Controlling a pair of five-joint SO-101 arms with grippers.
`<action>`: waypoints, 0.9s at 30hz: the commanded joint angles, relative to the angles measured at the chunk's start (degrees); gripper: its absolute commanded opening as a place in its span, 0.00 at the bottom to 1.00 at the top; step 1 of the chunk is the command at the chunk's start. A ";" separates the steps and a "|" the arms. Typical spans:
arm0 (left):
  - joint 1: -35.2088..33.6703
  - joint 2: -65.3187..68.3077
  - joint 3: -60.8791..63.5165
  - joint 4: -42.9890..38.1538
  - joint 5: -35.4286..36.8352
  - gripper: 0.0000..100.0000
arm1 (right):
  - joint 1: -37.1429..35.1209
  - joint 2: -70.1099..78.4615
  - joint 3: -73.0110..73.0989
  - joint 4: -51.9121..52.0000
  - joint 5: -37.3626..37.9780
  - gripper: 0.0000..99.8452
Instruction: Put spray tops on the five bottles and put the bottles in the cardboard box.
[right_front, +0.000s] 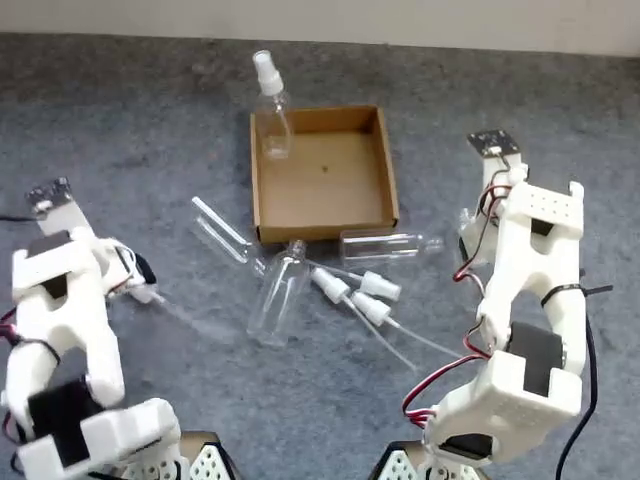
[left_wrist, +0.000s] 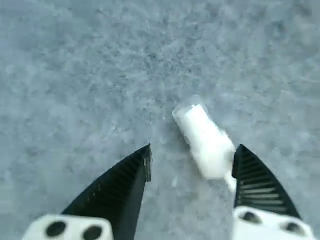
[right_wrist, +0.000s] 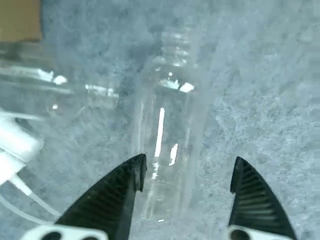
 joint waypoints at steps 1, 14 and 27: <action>0.04 3.12 -0.04 -4.22 0.26 0.23 | 1.10 -1.10 -0.40 1.63 0.70 0.24; 19.82 4.09 -5.58 -0.53 -26.11 0.04 | 1.01 -1.10 -0.04 1.63 0.62 0.24; 25.98 4.26 -13.05 10.11 -38.42 0.05 | 0.75 -1.10 -0.22 1.10 0.70 0.24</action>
